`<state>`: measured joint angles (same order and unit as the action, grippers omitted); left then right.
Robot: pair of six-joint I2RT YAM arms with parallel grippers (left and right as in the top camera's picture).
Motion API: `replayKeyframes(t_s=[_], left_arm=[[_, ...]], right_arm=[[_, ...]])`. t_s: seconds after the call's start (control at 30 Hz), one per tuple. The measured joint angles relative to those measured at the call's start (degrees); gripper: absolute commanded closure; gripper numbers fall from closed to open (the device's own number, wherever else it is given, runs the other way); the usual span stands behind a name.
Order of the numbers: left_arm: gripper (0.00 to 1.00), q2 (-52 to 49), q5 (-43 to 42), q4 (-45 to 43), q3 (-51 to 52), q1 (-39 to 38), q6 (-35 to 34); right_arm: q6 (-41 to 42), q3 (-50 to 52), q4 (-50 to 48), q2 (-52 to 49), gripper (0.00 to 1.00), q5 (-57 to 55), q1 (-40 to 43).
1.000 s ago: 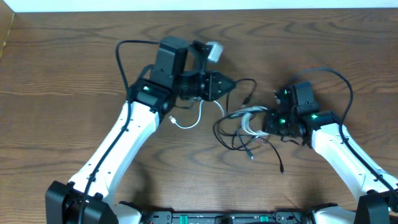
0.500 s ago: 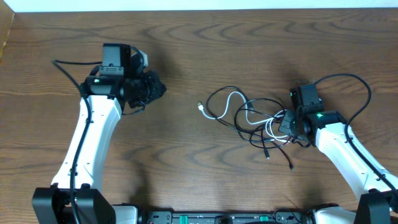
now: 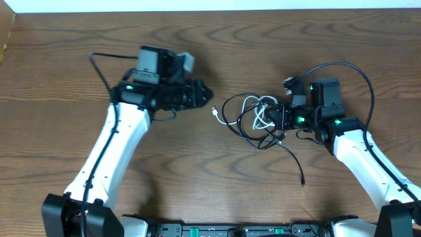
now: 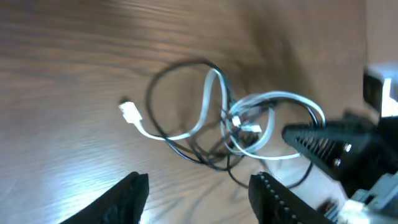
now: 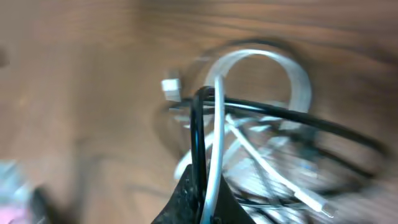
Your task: Untangle cables
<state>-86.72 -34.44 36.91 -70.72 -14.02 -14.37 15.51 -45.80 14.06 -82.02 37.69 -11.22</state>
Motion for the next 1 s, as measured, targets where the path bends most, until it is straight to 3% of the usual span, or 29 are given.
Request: replayKeyframes(t_s=[0.2,0.63,1.0], left_arm=[[0.34,-1.0,-0.2,-1.2,0.0,-3.6,3.7],[0.31,-9.3,-4.7,-5.2,0.0,-8.9,4.7],[0.31,-12.0,-5.8,-7.1,0.0,-9.9,5.1]], right_arm=[[-3.1,0.0,-1.1,0.0,0.99,10.6,-0.4],[-9.4,0.0,-5.9,0.0,0.99,28.5,-0.7],[-9.9,0.0,-9.2,0.0,0.99,34.6,-0.7]])
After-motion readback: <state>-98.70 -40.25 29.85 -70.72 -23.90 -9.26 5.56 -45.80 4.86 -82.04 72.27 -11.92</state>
